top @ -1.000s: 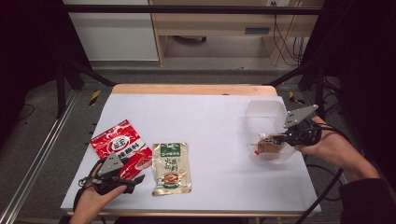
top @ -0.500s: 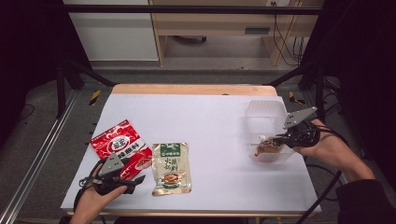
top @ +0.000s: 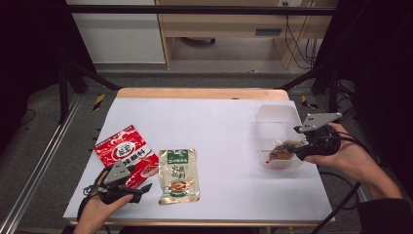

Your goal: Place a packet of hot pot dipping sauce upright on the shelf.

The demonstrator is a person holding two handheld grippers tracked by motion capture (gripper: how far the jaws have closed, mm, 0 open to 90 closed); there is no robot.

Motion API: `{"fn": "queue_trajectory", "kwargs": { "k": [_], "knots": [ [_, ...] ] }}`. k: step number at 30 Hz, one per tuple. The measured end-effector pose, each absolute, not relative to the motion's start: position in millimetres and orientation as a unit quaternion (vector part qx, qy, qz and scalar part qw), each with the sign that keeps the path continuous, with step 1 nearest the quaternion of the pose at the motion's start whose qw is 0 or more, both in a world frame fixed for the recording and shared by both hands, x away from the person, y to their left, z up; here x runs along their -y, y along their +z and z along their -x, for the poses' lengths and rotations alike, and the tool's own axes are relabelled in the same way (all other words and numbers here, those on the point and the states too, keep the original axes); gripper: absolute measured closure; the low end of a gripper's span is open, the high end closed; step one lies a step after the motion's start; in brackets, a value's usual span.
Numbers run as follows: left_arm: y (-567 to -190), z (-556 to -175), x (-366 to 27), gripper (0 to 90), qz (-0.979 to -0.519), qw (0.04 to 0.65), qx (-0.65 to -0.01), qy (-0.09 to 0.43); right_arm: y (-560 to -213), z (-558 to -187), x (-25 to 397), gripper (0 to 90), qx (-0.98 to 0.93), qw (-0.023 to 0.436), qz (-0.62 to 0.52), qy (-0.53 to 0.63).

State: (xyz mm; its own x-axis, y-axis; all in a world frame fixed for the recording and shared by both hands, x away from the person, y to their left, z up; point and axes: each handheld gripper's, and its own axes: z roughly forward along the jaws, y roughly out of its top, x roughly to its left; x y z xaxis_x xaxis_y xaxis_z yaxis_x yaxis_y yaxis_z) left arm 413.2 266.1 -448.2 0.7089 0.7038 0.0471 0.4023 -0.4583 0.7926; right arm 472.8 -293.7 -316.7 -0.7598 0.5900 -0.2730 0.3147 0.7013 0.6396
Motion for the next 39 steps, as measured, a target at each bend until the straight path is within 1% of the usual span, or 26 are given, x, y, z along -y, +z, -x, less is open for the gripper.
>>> {"fn": "queue_trajectory", "kwargs": {
  "k": [8,11,12,13,14,16,18,21,23,25,26,27,28,35,36,37,38,39],
  "knots": [
    [-449.4,-413.4,-265.5,11.7,-0.834,0.398,-0.332,0.188,-293.5,-446.8,257.0,16.8,-0.865,0.285,-0.251,0.326],
    [-449.5,-413.3,-265.0,11.5,-0.836,0.397,-0.330,0.186,-290.9,-439.7,246.7,15.2,-0.861,0.288,-0.247,0.339],
    [-449.6,-413.3,-264.8,11.4,-0.836,0.397,-0.328,0.186,-289.3,-433.7,236.5,15.0,-0.858,0.302,-0.240,0.339],
    [-449.7,-413.5,-264.8,11.1,-0.836,0.397,-0.329,0.186,-288.8,-428.1,227.1,14.7,-0.857,0.306,-0.236,0.340],
    [-450.0,-413.6,-265.0,11.0,-0.836,0.397,-0.329,0.186,-288.9,-420.6,214.3,14.9,-0.858,0.309,-0.221,0.345],
    [-450.0,-413.6,-265.2,10.9,-0.836,0.397,-0.330,0.186,-290.2,-415.2,203.4,15.5,-0.860,0.312,-0.215,0.343],
    [-449.8,-413.7,-265.8,10.7,-0.835,0.397,-0.332,0.187,-293.8,-408.4,188.8,20.2,-0.866,0.303,-0.204,0.342],
    [-450.4,-414.0,-265.5,10.3,-0.836,0.396,-0.331,0.186,-298.8,-403.9,177.2,20.5,-0.867,0.295,-0.194,0.352],
    [-450.7,-413.6,-263.7,10.2,-0.838,0.394,-0.329,0.186,-309.8,-399.5,160.4,20.7,-0.871,0.290,-0.187,0.351],
    [-450.7,-413.4,-263.1,10.0,-0.838,0.394,-0.328,0.187,-312.9,-398.8,156.2,20.9,-0.872,0.289,-0.186,0.349],
    [-450.8,-413.3,-262.7,9.5,-0.839,0.394,-0.327,0.186,-323.5,-397.8,144.1,22.3,-0.874,0.282,-0.196,0.343],
    [-450.8,-413.3,-262.7,9.0,-0.839,0.394,-0.327,0.186,-323.5,-397.8,144.1,22.3,-0.874,0.282,-0.196,0.343],
    [-451.0,-413.4,-262.8,8.1,-0.839,0.392,-0.328,0.188,-333.8,-397.6,134.1,23.4,-0.876,0.279,-0.201,0.337],
    [-450.8,-414.1,-264.2,7.2,-0.838,0.392,-0.329,0.189,-367.5,-402.3,108.2,25.3,-0.879,0.262,-0.211,0.338],
    [-451.0,-414.4,-263.8,6.7,-0.838,0.391,-0.331,0.189,-371.1,-403.4,106.0,27.7,-0.877,0.260,-0.217,0.341],
    [-451.0,-414.4,-263.8,6.1,-0.838,0.391,-0.331,0.189,-371.1,-403.4,106.0,27.7,-0.877,0.260,-0.217,0.341],
    [-451.5,-415.6,-262.9,6.1,-0.838,0.390,-0.332,0.187,-375.6,-405.0,103.4,32.2,-0.875,0.256,-0.219,0.347],
    [-451.6,-416.0,-262.3,5.4,-0.838,0.389,-0.333,0.187,-382.8,-407.4,99.3,33.7,-0.872,0.248,-0.224,0.359]
  ]
}}
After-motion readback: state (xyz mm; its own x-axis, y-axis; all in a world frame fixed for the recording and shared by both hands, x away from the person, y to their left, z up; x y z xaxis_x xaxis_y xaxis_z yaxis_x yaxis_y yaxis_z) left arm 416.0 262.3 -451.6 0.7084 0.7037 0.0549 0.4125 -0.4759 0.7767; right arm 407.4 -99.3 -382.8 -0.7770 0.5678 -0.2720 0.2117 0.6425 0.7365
